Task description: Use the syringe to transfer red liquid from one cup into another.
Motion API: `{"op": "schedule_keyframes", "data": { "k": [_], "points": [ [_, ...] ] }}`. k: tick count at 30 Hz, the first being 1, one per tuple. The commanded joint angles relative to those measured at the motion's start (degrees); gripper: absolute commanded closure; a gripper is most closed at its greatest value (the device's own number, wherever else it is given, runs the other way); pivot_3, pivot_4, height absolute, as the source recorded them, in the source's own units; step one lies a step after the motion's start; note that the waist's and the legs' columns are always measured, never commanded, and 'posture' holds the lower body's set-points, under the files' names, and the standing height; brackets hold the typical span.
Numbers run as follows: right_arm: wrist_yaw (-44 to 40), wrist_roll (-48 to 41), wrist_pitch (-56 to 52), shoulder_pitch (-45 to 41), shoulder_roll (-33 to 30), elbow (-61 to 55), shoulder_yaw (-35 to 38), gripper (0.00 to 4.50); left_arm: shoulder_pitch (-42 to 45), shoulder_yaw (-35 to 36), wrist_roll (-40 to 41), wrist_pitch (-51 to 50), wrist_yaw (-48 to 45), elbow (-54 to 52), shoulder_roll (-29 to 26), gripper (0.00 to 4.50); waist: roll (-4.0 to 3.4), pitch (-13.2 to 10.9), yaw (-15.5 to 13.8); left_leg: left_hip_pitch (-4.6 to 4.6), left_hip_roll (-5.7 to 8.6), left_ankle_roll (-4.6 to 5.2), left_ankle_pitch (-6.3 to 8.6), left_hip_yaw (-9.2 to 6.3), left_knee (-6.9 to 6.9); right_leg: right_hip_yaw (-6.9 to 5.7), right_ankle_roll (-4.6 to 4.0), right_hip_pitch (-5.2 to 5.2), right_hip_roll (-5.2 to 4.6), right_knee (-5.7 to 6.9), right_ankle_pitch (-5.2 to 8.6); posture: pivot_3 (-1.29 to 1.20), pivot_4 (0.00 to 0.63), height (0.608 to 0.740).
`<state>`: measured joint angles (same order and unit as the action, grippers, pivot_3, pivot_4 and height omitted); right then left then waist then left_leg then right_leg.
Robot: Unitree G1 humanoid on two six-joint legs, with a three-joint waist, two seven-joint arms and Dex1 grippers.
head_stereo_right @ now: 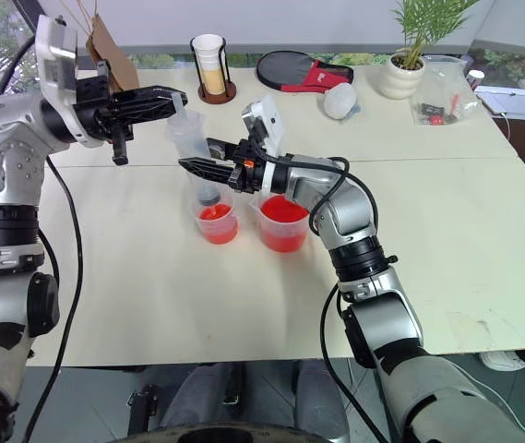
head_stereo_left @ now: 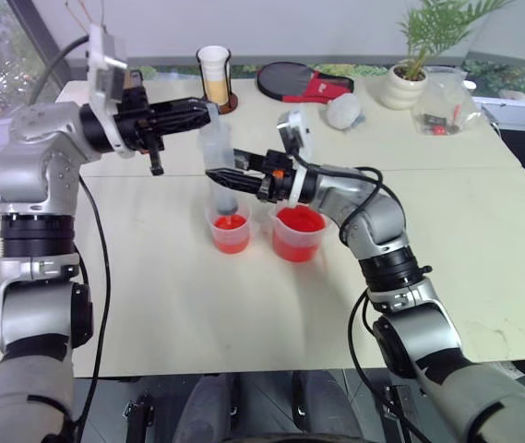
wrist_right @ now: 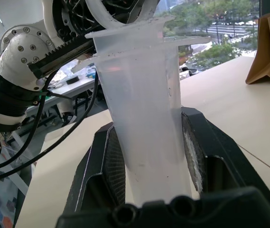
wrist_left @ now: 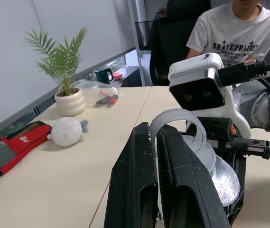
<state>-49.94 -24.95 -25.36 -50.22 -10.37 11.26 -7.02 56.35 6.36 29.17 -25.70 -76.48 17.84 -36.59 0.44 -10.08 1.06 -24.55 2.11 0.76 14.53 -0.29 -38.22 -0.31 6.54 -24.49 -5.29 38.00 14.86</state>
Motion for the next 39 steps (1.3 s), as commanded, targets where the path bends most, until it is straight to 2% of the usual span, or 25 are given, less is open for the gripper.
{"op": "schedule_keyframes", "data": {
  "k": [1, 4, 6, 9, 12, 14, 16, 19, 21, 23, 27, 32, 36, 37, 39],
  "points": [
    [0.71, -2.54, 2.73, -4.53, 0.24, -6.01, 4.22, 3.12, 0.58, 1.10, 1.51, -3.07, -1.06, 1.60, -2.18, 2.57, 0.00, 0.00, 0.10, 0.00, 0.00, 0.00, 0.00, 0.00, 0.00, 0.00, 0.00, 0.00, 0.00, 0.00, 0.00, 0.00, 0.150, 0.740],
    [1.03, -2.81, 1.86, -4.02, 0.01, -7.19, 4.83, 3.12, -1.60, 3.68, 3.99, -6.87, -2.73, 0.52, -6.78, 1.05, -0.03, -0.02, 0.41, 0.00, -0.05, 0.00, 0.00, -0.02, 0.03, 0.00, 0.00, -0.02, 0.04, 0.00, 0.00, 0.00, 0.150, 0.740],
    [1.56, -3.28, 1.11, -3.82, -0.31, -7.84, 5.64, 3.12, -4.88, 6.55, 6.88, -10.50, -3.93, -0.41, -10.16, 1.05, -0.03, -0.02, 1.35, 0.04, -0.05, -0.01, 0.00, 0.02, 0.13, 0.03, 0.00, -0.05, 0.05, 0.00, 0.00, 0.00, 0.150, 0.740],
    [4.81, -6.82, -3.11, -4.91, -0.58, -8.68, 9.28, 3.12, -9.64, 10.59, 9.05, -12.13, -1.11, -1.88, -11.78, 1.05, -0.02, -0.02, 1.49, 0.09, -0.08, -0.01, 0.00, -0.02, 0.21, 0.03, -0.01, -0.05, 0.05, 0.01, 0.00, 0.00, 0.150, 0.740],
    [14.01, -17.30, -15.87, -10.84, -3.14, -8.33, 19.36, 3.12, -13.42, 11.69, 10.84, -13.27, 1.48, -8.10, -11.02, 1.05, -0.02, -0.05, 0.94, 0.08, -0.07, -0.03, -0.01, -0.04, 0.19, 0.03, -0.01, -0.02, -0.03, 0.00, 0.01, 0.00, 0.150, 0.740],
    [20.07, -21.86, -25.19, -16.03, -8.73, -5.23, 25.66, 3.12, -15.65, 10.17, 11.27, -13.42, 2.10, -13.58, -10.36, 1.05, -0.03, -0.09, -0.13, 0.01, 0.05, -0.04, -0.01, -0.04, 0.19, 0.02, -0.02, -0.04, -0.23, -0.02, 0.00, 0.00, 0.150, 0.740],
    [24.86, -22.25, -34.47, -19.91, -15.70, -0.73, 28.59, 3.12, -17.64, 7.87, 11.01, -13.10, 2.32, -18.34, -9.67, 1.05, -0.04, -0.09, -1.16, 0.01, 0.10, -0.05, 0.01, -0.08, 0.18, 0.03, -0.03, 0.02, -0.32, -0.27, 0.00, 0.00, 0.150, 0.740],
    [32.33, -17.05, -53.01, -24.40, -27.57, 8.66, 29.20, 3.12, -18.92, 4.70, 12.02, -13.14, 2.98, -24.47, -7.47, 1.05, 0.09, 0.01, -1.70, 0.06, 0.09, -0.01, 0.07, -0.21, 0.34, 0.04, -0.11, 0.21, -0.41, -0.99, -0.01, 0.00, 0.150, 0.740],
    [34.99, -15.08, -60.52, -25.40, -32.46, 11.67, 30.90, 3.12, -18.54, 3.61, 13.55, -14.21, 4.24, -27.20, -5.54, 1.05, 0.13, 0.03, -1.71, 0.05, 0.14, 0.01, 0.09, -0.15, 0.38, 0.06, -0.30, 0.39, -0.54, -1.08, 0.07, 0.00, 0.150, 0.740],
    [37.37, -15.21, -65.72, -24.79, -36.58, 15.46, 33.04, 3.12, -18.54, 1.45, 14.22, -14.41, 4.30, -29.80, -3.99, 1.05, 0.02, -0.03, -1.49, -0.04, 0.14, 0.04, 0.09, 0.00, 0.41, 0.09, -0.31, 0.30, -0.58, -1.24, 0.07, 0.00, 0.150, 0.740],
    [41.61, -24.52, -67.14, -11.89, -42.30, 17.27, 28.12, 3.12, -19.81, -5.18, 10.23, -11.09, 2.74, -30.79, -2.84, 1.05, -0.04, -0.01, -0.93, -0.11, 0.06, 0.06, 0.07, 0.19, 0.57, 0.08, -0.13, 0.13, -0.48, -1.25, -0.03, 0.00, 0.150, 0.740],
    [53.85, -32.34, -67.14, 1.34, -38.98, 12.94, 28.16, 3.12, -20.70, -9.74, 7.70, -8.28, 1.71, -28.38, -0.87, 1.05, -0.08, -0.02, 0.17, 0.10, -0.07, 0.12, 0.05, 0.54, 0.49, 0.13, -0.10, 0.18, -0.26, -1.00, -0.03, 0.00, 0.150, 0.740],
    [61.72, -36.29, -67.14, 4.60, -35.58, 10.60, 30.04, 3.12, -21.84, -11.44, 6.69, -7.32, 1.94, -28.31, 0.07, 1.05, -0.19, -0.04, 0.07, 0.08, -0.11, 0.16, 0.06, 0.58, 0.30, 0.14, -0.09, 0.18, -0.18, -0.90, -0.03, 0.00, 0.150, 0.740],
    [63.27, -36.67, -67.14, 4.88, -34.81, 10.42, 30.54, 2.11, -21.99, -11.59, 6.59, -7.20, 2.21, -28.29, 0.34, 1.02, -0.19, -0.04, -0.09, 0.09, -0.11, 0.18, 0.07, 0.56, 0.25, 0.14, -0.09, 0.22, -0.16, -0.89, -0.03, 0.00, 0.150, 0.740],
    [64.93, -36.61, -67.14, 5.47, -34.11, 10.24, 30.13, 1.25, -21.94, -11.34, 6.61, -7.61, 3.42, -28.21, 1.10, 1.02, -0.18, -0.04, -0.45, 0.08, -0.12, 0.22, 0.09, 0.54, 0.19, 0.14, -0.08, 0.28, -0.14, -0.92, -0.03, 0.00, 0.150, 0.740]
  ]
}}
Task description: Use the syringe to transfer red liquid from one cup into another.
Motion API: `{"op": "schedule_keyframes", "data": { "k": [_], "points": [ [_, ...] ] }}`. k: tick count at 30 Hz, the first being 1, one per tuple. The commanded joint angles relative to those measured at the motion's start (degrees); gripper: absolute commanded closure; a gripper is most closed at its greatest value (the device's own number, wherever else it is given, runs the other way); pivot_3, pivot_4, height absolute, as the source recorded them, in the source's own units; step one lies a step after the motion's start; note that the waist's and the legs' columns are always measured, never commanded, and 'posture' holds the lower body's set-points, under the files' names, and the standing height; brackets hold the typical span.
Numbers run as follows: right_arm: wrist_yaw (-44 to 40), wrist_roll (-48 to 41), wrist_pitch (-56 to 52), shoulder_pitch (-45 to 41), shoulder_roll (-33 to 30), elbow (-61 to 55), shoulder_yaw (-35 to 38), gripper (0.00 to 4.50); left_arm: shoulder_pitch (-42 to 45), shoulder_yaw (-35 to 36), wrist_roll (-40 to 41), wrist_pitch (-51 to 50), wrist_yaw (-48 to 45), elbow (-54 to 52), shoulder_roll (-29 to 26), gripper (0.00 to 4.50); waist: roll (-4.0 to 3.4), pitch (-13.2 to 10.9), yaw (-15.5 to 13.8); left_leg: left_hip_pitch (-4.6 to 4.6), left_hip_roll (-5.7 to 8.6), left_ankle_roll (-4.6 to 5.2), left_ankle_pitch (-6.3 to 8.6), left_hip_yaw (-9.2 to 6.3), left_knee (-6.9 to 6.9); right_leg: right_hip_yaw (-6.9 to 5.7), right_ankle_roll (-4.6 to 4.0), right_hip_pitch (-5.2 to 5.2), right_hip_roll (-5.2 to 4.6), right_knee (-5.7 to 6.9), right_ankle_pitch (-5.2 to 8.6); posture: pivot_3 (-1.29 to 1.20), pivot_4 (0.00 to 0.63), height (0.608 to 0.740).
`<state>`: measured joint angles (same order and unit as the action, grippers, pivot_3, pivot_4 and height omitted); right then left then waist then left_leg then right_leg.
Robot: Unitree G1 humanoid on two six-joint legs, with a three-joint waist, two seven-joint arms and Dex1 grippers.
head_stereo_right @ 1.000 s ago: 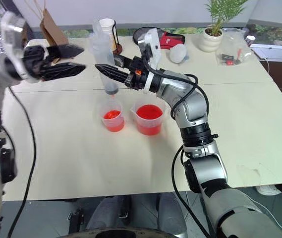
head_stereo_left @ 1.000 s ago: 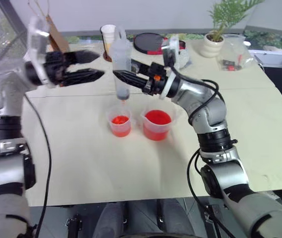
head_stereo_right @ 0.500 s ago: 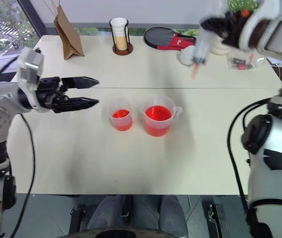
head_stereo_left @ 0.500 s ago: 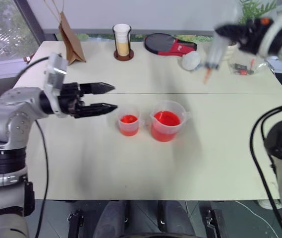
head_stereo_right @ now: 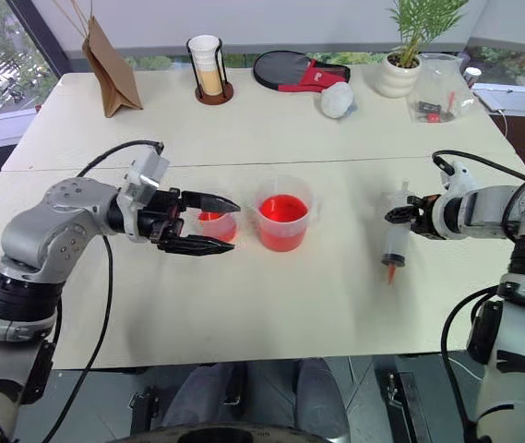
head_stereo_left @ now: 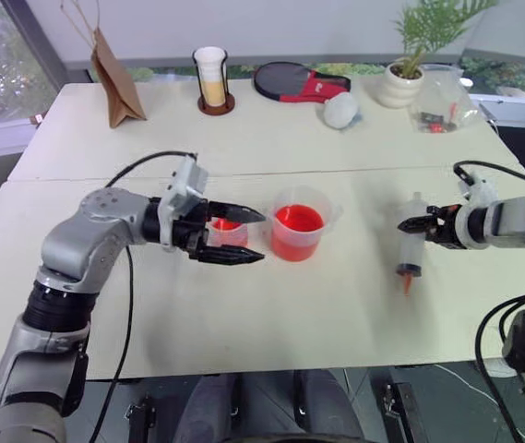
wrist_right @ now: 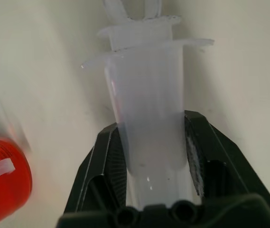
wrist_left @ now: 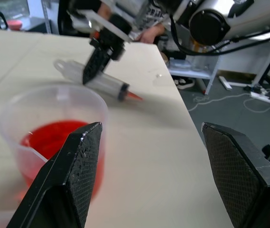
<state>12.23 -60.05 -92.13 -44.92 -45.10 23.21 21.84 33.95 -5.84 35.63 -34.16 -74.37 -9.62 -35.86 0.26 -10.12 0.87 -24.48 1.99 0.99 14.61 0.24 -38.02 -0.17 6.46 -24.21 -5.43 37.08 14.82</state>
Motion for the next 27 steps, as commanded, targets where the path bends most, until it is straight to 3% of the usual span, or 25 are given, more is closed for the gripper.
{"op": "schedule_keyframes", "data": {
  "k": [1, 2, 3, 8, 12, 15, 17, 20, 24, 27],
  "points": [
    [3.36, -1.58, -0.37, 0.29, 0.82, -1.66, 1.18, 0.70, 0.57, 0.96, 0.11, 0.62, 1.79, -0.68, 0.64, 1.02, 0.01, 0.00, -0.34, -0.02, 0.02, 0.02, 0.01, -0.04, -0.03, 0.00, 0.00, 0.03, 0.00, -0.01, 0.00, 0.00, 0.150, 0.740],
    [3.69, -1.50, -0.37, 0.21, 0.90, -1.58, 1.10, 0.19, 0.62, 0.85, -0.46, 0.68, 2.51, -0.45, 0.77, 1.02, 0.01, -0.01, -0.41, -0.02, 0.03, 0.03, 0.00, -0.06, -0.05, 0.00, 0.00, 0.05, 0.00, -0.01, 0.00, 0.00, 0.150, 0.740],
    [3.89, -1.39, -0.37, 0.01, 0.84, -1.55, 1.07, 0.08, 0.60, 0.80, -0.91, 0.72, 3.20, -0.24, 0.81, 1.02, 0.01, -0.01, -0.46, -0.02, 0.05, 0.05, 0.00, -0.07, -0.06, 0.00, 0.00, 0.08, -0.02, -0.01, 0.00, 0.00, 0.150, 0.740],
    [-4.02, -1.81, -0.37, -3.99, -5.13, -5.23, 1.48, 0.08, -0.32, 7.37, 1.78, -1.83, 6.31, 1.40, -2.27, 1.02, -0.10, -0.06, -0.12, -0.05, 0.07, 0.11, 0.02, -0.07, -0.05, 0.00, 0.01, 0.02, -0.03, -0.03, 0.01, 0.00, 0.150, 0.740],
    [-28.64, -2.67, 5.21, 1.62, -18.70, -17.06, -2.10, 0.08, -2.26, 13.24, 3.33, -5.33, 10.62, 2.16, -4.80, 1.02, -0.12, -0.07, -0.29, -0.05, 0.02, 0.14, 0.04, -0.12, 0.02, -0.02, 0.07, -0.02, 0.05, -0.06, 0.05, 0.00, 0.150, 0.740],
    [-51.94, 6.35, 23.80, 19.55, -27.32, -24.11, -2.14, 0.08, -6.50, 16.98, 4.32, -7.68, 13.01, 0.66, -7.01, 1.02, 0.04, -0.01, -0.25, 0.06, 0.01, 0.31, 0.16, -0.30, 0.01, -0.06, 0.17, 0.27, 0.13, -0.25, 0.11, 0.00, 0.150, 0.740],
    [-61.64, 11.53, 34.84, 30.38, -27.77, -25.08, 1.72, 0.08, -9.81, 19.86, 5.01, -9.27, 14.30, -0.08, -8.71, 1.02, 0.20, 0.05, -0.17, 0.16, -0.08, 0.33, 0.17, -0.45, 0.02, -0.07, 0.21, 0.69, 0.29, -0.77, 0.13, 0.00, 0.150, 0.740],
    [-67.56, 18.48, 47.08, 41.61, -24.67, -20.04, 4.23, 0.08, -20.94, 25.20, 4.17, -10.03, 13.57, -1.41, -13.25, 1.02, 0.09, 0.04, 0.18, 0.31, -0.17, 0.33, 0.20, -0.23, -0.02, 0.07, 0.31, 0.86, 0.28, -0.95, 0.02, 0.00, 0.150, 0.740],
    [-68.83, 20.52, 50.18, 39.80, -21.85, -13.96, 3.54, 0.08, -31.36, 28.68, 3.62, -10.23, 13.89, -1.78, -14.97, 1.02, -0.08, 0.00, 0.00, 0.60, -0.19, 0.33, 0.23, -0.14, 0.02, 0.15, 0.22, 0.99, 0.02, -0.90, 0.03, 0.00, 0.150, 0.740],
    [-69.68, 23.03, 52.48, 37.54, -20.13, -11.29, 1.13, 0.08, -34.32, 29.52, 3.32, -9.01, 14.83, -1.07, -13.99, 1.02, -0.12, -0.01, -0.18, 0.63, -0.21, 0.25, 0.21, -0.17, 0.04, 0.19, -0.13, 0.99, -0.07, -0.92, 0.05, 0.00, 0.150, 0.740]
  ]
}}
